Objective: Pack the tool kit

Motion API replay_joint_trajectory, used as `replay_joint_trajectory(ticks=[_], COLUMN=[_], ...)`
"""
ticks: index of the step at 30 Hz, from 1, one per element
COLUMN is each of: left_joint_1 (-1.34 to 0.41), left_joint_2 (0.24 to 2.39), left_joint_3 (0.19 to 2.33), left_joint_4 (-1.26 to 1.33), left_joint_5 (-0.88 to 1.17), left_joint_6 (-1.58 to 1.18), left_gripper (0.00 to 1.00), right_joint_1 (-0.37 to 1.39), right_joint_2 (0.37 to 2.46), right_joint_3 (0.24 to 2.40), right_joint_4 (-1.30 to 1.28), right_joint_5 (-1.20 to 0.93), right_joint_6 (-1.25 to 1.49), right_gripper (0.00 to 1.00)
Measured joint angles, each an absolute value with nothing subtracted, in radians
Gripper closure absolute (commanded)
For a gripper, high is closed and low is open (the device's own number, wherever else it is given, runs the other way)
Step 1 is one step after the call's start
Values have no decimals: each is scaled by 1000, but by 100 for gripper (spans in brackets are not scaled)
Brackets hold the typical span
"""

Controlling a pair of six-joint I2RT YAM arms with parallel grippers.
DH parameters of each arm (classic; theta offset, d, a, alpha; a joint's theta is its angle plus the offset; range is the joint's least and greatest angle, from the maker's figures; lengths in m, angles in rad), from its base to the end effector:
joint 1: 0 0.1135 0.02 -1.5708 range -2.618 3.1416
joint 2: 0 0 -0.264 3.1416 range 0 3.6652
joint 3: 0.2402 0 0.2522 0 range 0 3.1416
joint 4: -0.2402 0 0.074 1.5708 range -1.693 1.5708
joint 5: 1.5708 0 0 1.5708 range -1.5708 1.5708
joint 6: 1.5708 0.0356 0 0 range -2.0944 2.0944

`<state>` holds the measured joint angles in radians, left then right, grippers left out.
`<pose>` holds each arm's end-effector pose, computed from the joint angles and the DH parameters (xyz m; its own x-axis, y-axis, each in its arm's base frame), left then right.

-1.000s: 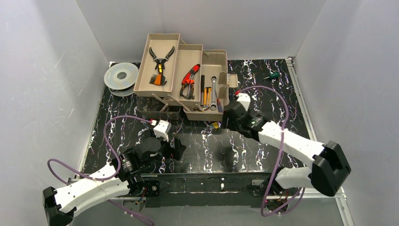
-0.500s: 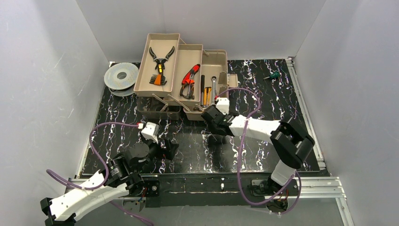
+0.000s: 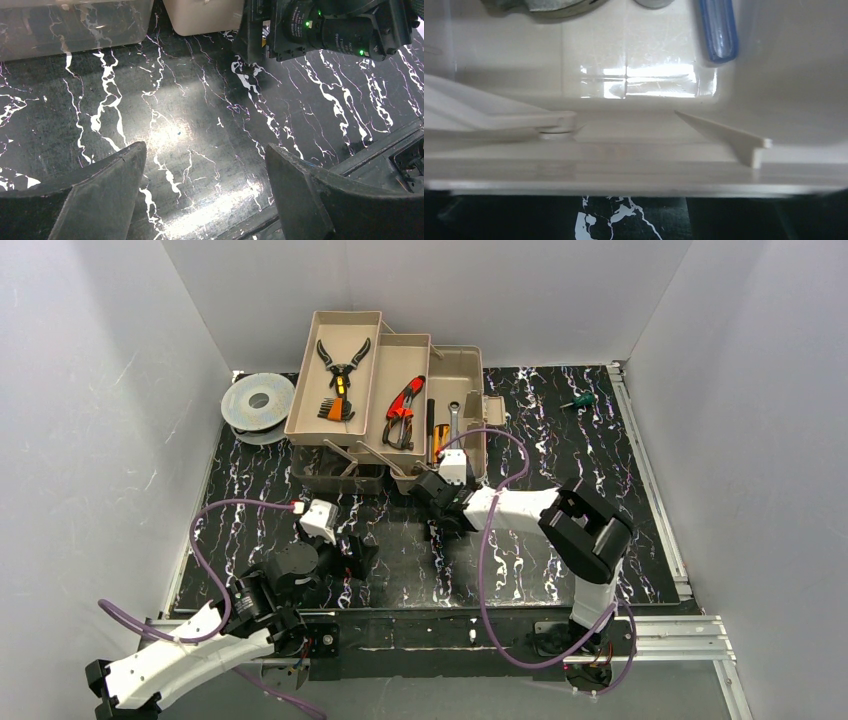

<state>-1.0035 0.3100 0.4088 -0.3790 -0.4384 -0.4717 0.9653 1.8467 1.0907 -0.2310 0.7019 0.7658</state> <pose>0.0711 -0.0834 0.2485 -0.3797 -0.1696 -0.9094 0.4174 0.8458 -0.3321 0.2278 0.2887 0.1587 -0.6371 0.0096 -0.7707 0.0226 0.9997 -0.0063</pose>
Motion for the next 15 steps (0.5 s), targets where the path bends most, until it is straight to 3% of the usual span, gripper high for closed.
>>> replay_joint_trajectory(ticks=[5, 15], left_joint_1=[-1003, -1003], left_joint_2=[304, 326], left_joint_3=[409, 409], left_joint_4=[-379, -375], left_joint_5=[-439, -438], left_joint_6=[-472, -472], left_gripper=[12, 12], right_joint_1=[933, 706], right_joint_2=[1796, 1570], right_joint_3=[1017, 775], right_joint_4=[-215, -240], right_joint_5=[699, 680], right_joint_6=[828, 899], right_gripper=[26, 26])
